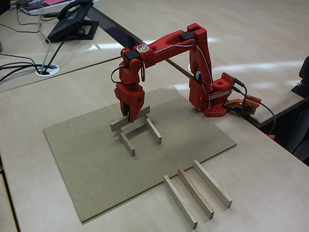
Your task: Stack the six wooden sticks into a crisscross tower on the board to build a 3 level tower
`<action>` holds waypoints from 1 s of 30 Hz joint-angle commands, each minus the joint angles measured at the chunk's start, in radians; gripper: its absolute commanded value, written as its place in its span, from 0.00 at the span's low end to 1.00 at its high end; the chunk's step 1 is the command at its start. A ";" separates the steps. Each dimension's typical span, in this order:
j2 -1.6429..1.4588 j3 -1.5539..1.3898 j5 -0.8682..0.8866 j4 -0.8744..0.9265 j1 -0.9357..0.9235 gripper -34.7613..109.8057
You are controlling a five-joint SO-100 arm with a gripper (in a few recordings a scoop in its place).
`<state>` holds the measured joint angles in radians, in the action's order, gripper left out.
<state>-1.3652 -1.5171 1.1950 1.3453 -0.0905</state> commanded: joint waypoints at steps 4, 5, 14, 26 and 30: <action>-0.040 -0.003 -0.003 0.000 0.008 0.31; -0.040 -0.003 -0.008 0.000 0.008 0.31; -0.034 0.018 -0.028 -0.003 0.008 0.33; -0.034 0.067 -0.055 0.008 0.012 0.35; -0.029 0.097 -0.058 0.014 0.018 0.35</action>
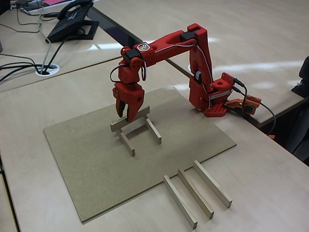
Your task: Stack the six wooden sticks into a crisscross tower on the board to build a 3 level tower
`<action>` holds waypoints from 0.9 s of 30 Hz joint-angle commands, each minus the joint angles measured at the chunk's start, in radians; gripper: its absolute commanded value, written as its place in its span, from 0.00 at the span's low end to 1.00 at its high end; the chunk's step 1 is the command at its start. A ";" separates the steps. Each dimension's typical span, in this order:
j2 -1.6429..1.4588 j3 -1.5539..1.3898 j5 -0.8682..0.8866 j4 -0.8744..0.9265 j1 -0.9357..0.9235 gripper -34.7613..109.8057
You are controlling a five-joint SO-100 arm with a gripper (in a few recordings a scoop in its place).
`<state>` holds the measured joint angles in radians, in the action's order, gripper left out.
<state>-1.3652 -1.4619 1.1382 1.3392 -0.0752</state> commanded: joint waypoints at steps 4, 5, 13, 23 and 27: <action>-0.025 0.084 0.008 0.038 0.017 0.35; -0.023 0.095 0.011 0.043 0.020 0.35; -0.002 0.215 0.009 0.084 0.051 0.35; -0.015 0.342 0.101 0.199 0.305 0.30; -0.020 0.365 0.095 0.190 0.430 0.27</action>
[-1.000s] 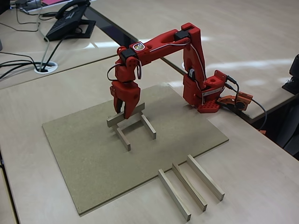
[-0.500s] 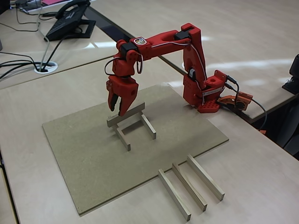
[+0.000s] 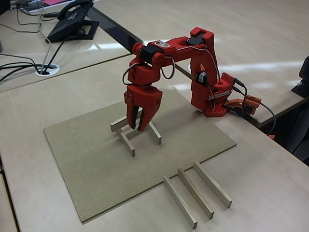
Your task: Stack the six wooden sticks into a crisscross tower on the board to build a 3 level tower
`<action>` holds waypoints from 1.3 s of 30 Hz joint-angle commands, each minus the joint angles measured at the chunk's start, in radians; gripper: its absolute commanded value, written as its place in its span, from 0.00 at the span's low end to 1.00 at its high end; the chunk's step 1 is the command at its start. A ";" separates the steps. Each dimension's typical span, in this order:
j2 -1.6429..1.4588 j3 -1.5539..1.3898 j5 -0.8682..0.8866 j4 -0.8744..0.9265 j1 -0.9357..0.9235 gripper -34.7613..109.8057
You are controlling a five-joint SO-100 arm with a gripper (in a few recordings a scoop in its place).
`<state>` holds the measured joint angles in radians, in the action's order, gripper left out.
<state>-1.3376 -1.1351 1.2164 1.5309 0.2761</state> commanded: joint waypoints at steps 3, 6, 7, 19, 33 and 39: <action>-0.052 0.035 -0.032 -0.049 0.155 0.25; -0.049 0.032 -0.103 -0.091 0.227 0.24; -0.046 0.029 -0.135 -0.106 0.247 0.25; -0.046 -0.040 -0.362 -0.164 0.495 0.25; -0.051 -0.129 -0.330 -0.129 0.690 0.30; -0.034 -0.179 -0.327 -0.181 0.716 0.32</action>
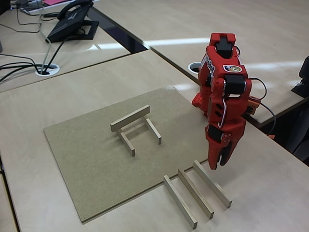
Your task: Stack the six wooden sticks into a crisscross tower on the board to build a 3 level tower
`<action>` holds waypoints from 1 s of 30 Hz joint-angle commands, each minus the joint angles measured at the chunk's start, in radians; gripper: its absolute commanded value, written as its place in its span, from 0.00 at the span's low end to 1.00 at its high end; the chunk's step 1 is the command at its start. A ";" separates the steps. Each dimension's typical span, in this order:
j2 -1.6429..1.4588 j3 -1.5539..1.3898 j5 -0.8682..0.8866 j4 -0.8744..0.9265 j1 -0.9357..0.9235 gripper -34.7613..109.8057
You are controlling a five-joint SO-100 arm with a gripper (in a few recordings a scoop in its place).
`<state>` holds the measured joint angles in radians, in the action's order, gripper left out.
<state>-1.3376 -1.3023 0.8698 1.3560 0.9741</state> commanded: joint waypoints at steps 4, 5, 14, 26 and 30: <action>-0.006 -0.012 0.040 -0.025 0.026 0.35; 0.000 -0.012 0.052 -0.029 0.026 0.36; 0.061 -0.021 0.109 -0.091 0.035 0.36; 0.084 -0.095 0.133 -0.178 0.037 0.36; 0.084 -0.127 0.140 -0.209 0.037 0.36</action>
<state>-1.2287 -1.4128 0.9925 1.1658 0.9925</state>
